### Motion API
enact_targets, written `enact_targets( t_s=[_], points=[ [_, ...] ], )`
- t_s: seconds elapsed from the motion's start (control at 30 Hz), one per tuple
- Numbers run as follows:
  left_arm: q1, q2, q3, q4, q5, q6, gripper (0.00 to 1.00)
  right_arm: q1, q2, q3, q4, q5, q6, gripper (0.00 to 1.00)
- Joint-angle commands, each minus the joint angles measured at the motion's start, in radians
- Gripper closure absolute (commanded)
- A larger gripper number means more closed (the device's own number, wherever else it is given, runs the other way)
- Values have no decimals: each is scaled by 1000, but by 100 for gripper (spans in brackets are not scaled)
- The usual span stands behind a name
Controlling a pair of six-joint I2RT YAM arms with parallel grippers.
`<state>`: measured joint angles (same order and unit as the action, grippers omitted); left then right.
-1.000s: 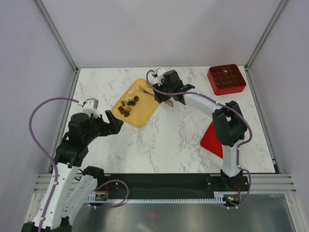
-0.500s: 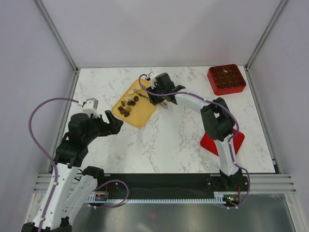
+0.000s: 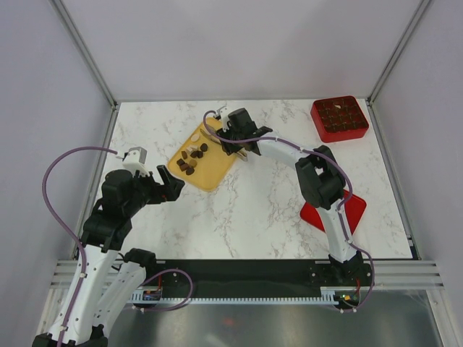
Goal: Pack the chocolate
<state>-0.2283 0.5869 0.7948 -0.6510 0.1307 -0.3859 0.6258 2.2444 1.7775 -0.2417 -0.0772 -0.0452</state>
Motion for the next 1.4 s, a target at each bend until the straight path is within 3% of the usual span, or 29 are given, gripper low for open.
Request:
enact_targets(
  t_s=[0.0, 0.27, 0.6, 0.8, 0.97, 1.17, 1.37],
  points=[
    [6, -7, -5, 30, -17, 13, 0, 5, -20, 37, 4, 20, -19, 53],
    [4, -6, -5, 31, -17, 13, 0, 5, -123, -41, -22, 28, -15, 65],
    [6, -9, -5, 31, -17, 13, 0, -15, -242, -10, -163, 68, 73, 66],
    [6, -10, -6, 31, -19, 13, 0, -142, -316, 8, -271, 70, 114, 66],
    [6, -6, -6, 30, -11, 13, 0, -319, -368, 7, -309, 155, 133, 66],
    [6, -1, -8, 31, -6, 13, 0, -492, -338, 37, -335, 260, 163, 66],
    [6, 1, -6, 31, -6, 13, 0, -604, -284, 79, -335, 263, 199, 66]
  ],
)
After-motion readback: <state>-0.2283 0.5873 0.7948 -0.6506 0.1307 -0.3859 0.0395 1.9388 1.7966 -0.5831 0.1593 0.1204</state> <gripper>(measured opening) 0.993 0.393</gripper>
